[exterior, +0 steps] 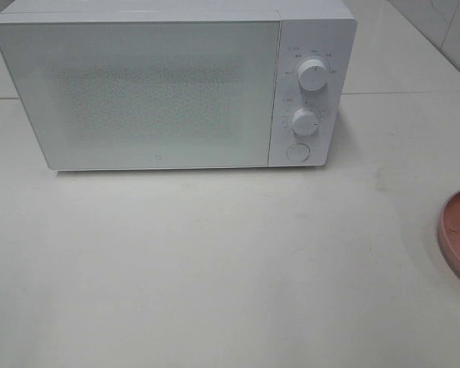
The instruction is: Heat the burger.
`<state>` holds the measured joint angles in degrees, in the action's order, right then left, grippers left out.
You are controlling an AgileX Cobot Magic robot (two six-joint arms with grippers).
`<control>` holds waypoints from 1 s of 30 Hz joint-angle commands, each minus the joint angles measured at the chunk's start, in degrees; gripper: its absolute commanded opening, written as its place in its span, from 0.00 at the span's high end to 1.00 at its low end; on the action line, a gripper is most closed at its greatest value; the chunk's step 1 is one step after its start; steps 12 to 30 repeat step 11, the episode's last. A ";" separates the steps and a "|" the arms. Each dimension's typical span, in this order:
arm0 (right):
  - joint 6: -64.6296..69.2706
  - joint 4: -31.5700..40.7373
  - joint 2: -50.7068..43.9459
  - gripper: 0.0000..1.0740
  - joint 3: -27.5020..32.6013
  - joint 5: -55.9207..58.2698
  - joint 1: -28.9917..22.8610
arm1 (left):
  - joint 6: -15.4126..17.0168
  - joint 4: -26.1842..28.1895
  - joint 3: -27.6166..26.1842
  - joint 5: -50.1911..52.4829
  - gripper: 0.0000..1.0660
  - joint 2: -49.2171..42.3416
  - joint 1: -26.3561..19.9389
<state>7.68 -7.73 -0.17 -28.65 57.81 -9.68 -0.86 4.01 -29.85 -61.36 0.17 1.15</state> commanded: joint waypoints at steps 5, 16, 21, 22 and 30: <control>-0.63 -0.23 -1.66 0.30 0.00 -0.63 0.29 | 0.00 0.57 0.29 -0.11 0.07 -1.78 -0.29; -0.63 -0.23 -1.66 0.30 0.00 -0.63 0.29 | 0.00 0.57 0.29 -0.11 0.07 -1.78 -0.29; -0.63 -0.23 -1.66 0.30 0.00 -0.63 0.29 | 0.00 0.57 0.29 -0.11 0.07 -1.78 -0.29; -0.63 -0.23 -1.66 0.30 0.00 -0.63 0.29 | 0.00 0.57 0.29 -0.11 0.07 -1.78 -0.29; -0.63 -0.23 -1.66 0.30 0.00 -0.63 0.29 | 0.00 0.57 0.29 -0.11 0.07 -1.78 -0.29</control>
